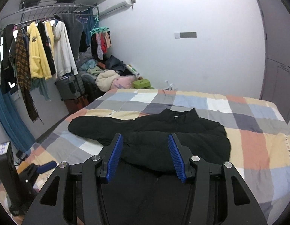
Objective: Fold large clothes
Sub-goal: 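Move the left gripper to the other sleeve cuff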
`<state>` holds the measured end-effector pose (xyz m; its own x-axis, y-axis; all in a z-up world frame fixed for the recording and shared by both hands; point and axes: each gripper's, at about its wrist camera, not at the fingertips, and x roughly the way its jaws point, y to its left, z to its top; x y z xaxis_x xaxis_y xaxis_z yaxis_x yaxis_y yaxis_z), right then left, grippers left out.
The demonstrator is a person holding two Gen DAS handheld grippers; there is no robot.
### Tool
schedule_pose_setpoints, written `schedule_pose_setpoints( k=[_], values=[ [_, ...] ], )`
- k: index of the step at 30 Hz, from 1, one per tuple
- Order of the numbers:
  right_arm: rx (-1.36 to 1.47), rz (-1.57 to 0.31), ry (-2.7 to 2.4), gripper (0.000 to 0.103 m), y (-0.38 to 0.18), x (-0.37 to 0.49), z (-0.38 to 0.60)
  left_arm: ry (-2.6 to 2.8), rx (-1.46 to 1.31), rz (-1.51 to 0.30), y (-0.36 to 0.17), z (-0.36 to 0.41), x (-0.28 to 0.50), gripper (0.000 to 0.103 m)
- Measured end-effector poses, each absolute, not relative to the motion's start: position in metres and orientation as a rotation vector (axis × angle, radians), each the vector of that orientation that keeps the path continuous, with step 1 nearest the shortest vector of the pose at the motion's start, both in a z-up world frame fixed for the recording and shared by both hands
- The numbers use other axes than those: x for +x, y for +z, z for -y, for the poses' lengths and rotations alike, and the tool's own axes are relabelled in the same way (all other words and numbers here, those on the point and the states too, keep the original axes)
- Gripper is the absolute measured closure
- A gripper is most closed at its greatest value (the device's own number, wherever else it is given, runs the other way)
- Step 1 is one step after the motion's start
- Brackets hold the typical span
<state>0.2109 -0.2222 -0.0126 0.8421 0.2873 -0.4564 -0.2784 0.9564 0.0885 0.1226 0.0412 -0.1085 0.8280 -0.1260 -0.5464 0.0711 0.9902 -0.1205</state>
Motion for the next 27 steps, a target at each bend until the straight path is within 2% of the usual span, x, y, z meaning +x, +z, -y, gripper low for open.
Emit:
schedule_pose_setpoints(
  k=[14, 27],
  values=[
    [0.031, -0.448, 0.159, 0.054, -0.061, 0.128, 0.254, -0.158, -0.070, -0.553, -0.107, -0.020, 0.089, 0.000],
    [0.065, -0.437, 0.059, 0.054, -0.103, 0.088, 0.285, -0.185, -0.079, -0.601, -0.151, -0.011, 0.085, 0.000]
  ],
)
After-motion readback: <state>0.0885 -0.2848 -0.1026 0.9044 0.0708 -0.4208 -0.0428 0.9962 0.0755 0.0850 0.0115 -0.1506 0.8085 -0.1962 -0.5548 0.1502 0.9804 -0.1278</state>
